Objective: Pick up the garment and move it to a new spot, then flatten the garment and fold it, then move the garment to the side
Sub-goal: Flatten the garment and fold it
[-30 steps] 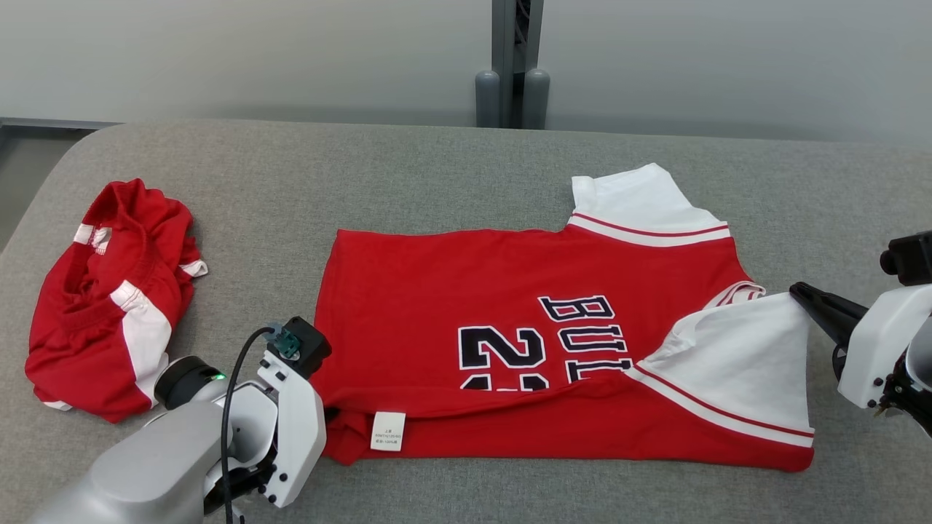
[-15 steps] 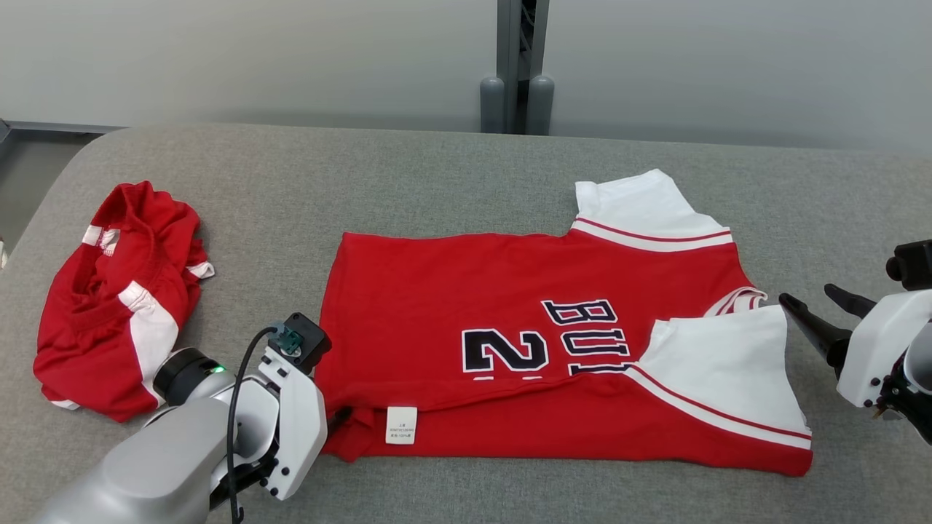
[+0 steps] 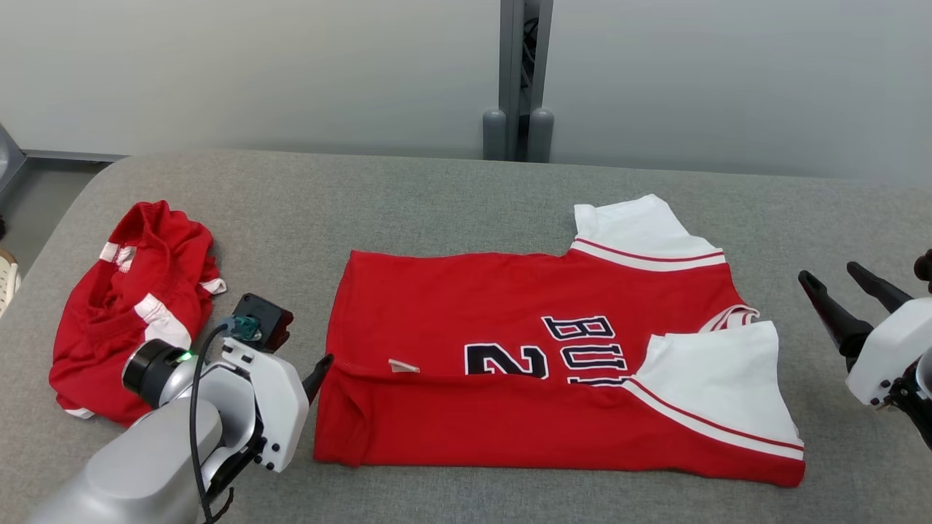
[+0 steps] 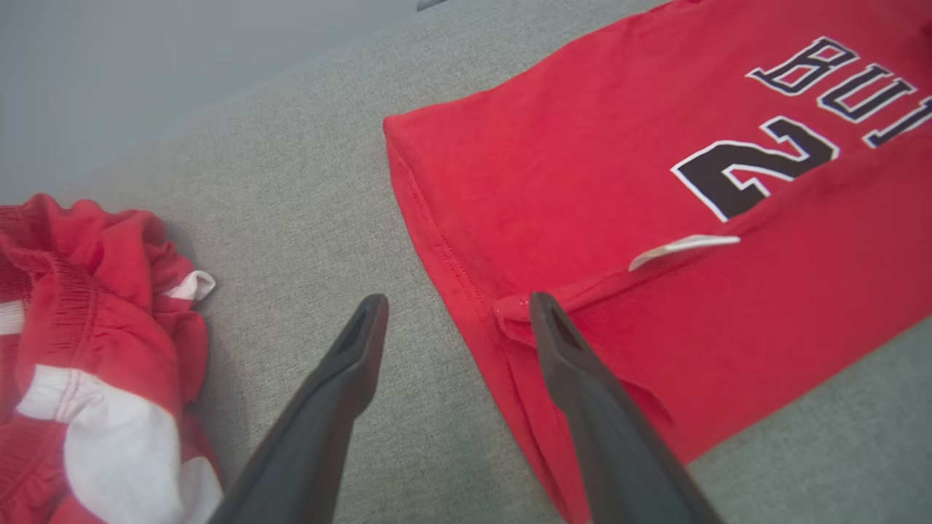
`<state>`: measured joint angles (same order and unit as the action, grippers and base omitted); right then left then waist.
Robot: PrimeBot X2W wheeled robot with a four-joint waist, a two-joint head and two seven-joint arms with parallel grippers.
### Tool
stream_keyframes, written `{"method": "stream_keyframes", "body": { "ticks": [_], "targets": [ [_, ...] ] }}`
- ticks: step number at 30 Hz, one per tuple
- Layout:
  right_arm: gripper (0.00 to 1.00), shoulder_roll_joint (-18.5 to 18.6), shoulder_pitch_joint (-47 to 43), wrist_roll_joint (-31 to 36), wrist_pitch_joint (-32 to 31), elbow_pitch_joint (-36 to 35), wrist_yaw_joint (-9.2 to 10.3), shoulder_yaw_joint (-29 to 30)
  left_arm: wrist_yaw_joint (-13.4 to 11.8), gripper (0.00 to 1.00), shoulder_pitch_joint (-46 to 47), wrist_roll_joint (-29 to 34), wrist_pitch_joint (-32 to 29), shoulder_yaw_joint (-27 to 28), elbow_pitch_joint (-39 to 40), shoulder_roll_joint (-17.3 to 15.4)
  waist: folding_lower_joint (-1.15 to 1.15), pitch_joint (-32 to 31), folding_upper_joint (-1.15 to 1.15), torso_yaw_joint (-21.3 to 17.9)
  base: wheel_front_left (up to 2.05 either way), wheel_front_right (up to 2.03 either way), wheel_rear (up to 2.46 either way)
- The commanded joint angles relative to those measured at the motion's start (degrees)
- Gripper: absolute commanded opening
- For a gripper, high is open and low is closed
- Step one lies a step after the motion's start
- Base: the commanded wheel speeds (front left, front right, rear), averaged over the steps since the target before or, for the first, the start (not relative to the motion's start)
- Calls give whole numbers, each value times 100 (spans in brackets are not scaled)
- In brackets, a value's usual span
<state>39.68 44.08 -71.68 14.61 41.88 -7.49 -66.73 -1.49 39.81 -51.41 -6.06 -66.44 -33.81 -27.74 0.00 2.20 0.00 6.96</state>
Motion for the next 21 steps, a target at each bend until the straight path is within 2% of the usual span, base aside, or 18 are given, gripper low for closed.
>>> {"method": "stream_keyframes", "body": {
  "ticks": [1, 3, 8, 13, 17, 21],
  "targets": [
    [100, -21, -96, 87, 52, 62, -1, 71, -74, 100, -42, 52, 72, 28, 0, -49, 0, -54, 0, 5, 0, 0, 0],
    [100, -82, -184, 267, 72, 101, -1, 273, -215, 100, -117, 43, 220, 86, 13, -75, 0, -114, 0, -5, 0, 0, 0],
    [100, -299, -633, 971, 64, -53, -1, 1430, -660, 100, -343, -25, 939, 396, 149, -2, 0, -247, 0, -68, 0, 0, 0],
    [100, -613, -1342, 2157, 65, -488, -1, 2816, -1131, 100, -730, -180, 1819, 821, 279, 266, 0, -328, 0, -150, 0, 0, 0],
    [100, -1046, -2056, 3309, 67, -1113, -1, 4022, -1453, 100, -1135, -143, 2103, 1353, 426, 522, 0, -336, 0, -240, 0, 0, 0],
    [100, -1575, -2799, 4407, 67, -1860, -1, 4996, -1632, 100, -1696, 707, 2114, 2350, 1060, 824, 0, -298, 0, -291, 0, 0, 0]
  ]
}}
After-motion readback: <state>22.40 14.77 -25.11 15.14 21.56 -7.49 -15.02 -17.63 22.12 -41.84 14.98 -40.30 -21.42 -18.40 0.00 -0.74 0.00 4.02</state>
